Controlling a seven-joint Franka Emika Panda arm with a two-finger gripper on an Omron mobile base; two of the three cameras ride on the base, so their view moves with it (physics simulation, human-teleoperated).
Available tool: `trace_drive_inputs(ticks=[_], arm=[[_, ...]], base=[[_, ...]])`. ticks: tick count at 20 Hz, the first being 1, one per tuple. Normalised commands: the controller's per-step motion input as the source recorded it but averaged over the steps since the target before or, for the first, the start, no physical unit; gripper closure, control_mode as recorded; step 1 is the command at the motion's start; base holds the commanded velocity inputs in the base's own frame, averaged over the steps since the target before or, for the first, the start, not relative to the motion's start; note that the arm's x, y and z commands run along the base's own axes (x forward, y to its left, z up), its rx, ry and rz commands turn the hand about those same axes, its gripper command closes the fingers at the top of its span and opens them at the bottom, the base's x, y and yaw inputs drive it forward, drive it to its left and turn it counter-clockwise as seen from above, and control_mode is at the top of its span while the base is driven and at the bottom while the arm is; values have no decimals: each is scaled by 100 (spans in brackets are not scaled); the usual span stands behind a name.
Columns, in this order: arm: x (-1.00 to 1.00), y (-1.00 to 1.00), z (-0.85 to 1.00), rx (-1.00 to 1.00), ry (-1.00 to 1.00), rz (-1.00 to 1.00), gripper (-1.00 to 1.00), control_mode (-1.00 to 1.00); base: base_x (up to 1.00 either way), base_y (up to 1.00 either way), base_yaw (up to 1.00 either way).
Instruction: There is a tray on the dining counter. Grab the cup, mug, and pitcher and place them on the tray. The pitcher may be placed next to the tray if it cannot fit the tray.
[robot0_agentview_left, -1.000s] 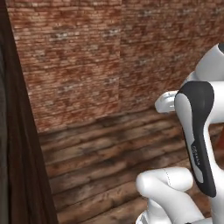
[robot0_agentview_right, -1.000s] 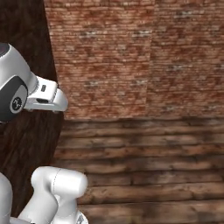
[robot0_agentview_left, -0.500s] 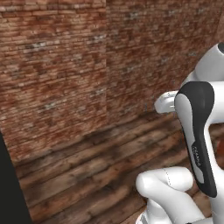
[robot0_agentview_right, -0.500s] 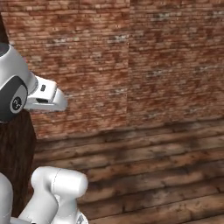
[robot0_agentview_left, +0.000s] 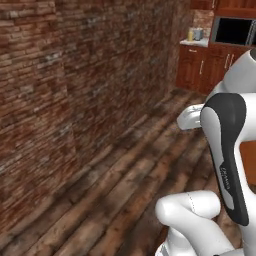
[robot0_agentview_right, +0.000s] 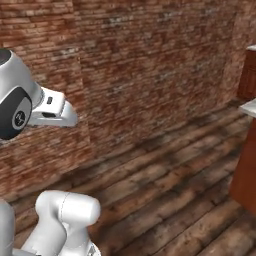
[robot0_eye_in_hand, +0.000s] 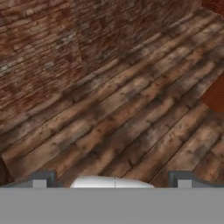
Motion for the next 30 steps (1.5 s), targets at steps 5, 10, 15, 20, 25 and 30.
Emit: trace_drive_inputs(ticks=[5, 10, 15, 20, 25, 30], arm=[[0, 0, 0, 0, 0, 0, -100, 100], [0, 0, 0, 0, 0, 0, -100, 100], [0, 0, 0, 0, 0, 0, -100, 100], [0, 0, 0, 0, 0, 0, -100, 100], [0, 0, 0, 0, 0, 0, -100, 100], [0, 0, 0, 0, 0, 0, -100, 100]], base=[[100, 62, -64], [100, 81, -57], [100, 79, -56], [100, 66, -49], [100, 60, -29], [100, 37, -11]])
